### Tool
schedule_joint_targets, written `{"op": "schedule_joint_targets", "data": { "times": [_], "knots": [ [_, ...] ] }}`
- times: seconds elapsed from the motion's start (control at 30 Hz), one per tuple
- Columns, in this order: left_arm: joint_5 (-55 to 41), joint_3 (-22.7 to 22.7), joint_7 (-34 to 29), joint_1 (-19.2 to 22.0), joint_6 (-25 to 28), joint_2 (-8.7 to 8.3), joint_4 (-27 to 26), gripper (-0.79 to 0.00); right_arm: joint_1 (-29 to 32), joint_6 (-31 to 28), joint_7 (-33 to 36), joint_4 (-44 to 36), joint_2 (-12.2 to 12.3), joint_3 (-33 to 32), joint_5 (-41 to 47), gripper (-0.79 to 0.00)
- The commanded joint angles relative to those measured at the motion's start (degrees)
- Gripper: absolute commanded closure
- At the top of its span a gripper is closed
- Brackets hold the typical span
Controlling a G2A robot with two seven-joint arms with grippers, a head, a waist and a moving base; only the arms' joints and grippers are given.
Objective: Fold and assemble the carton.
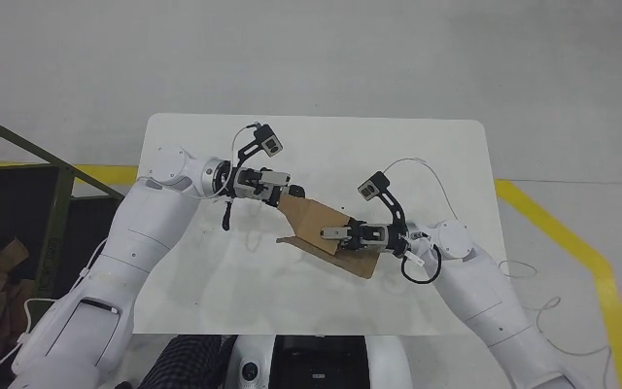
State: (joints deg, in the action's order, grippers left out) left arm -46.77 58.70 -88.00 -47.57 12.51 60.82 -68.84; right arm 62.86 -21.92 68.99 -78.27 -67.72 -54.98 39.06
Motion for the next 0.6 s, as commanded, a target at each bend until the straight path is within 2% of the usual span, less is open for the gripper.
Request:
{"op": "schedule_joint_targets", "data": {
  "times": [0.0, 0.57],
  "knots": [
    [-0.1, 0.0, 0.0, -0.1, -0.1, 0.05, -0.1, -0.785, 0.0, 0.0, 0.0, 0.1, -0.1, 0.0, 0.1, 0.000],
    [-0.3, -2.4, 0.0, 1.9, -0.5, 1.46, 1.0, -0.785, 0.7, 0.0, -0.3, -0.6, -0.2, -0.9, 0.0, 0.000]
  ]
}}
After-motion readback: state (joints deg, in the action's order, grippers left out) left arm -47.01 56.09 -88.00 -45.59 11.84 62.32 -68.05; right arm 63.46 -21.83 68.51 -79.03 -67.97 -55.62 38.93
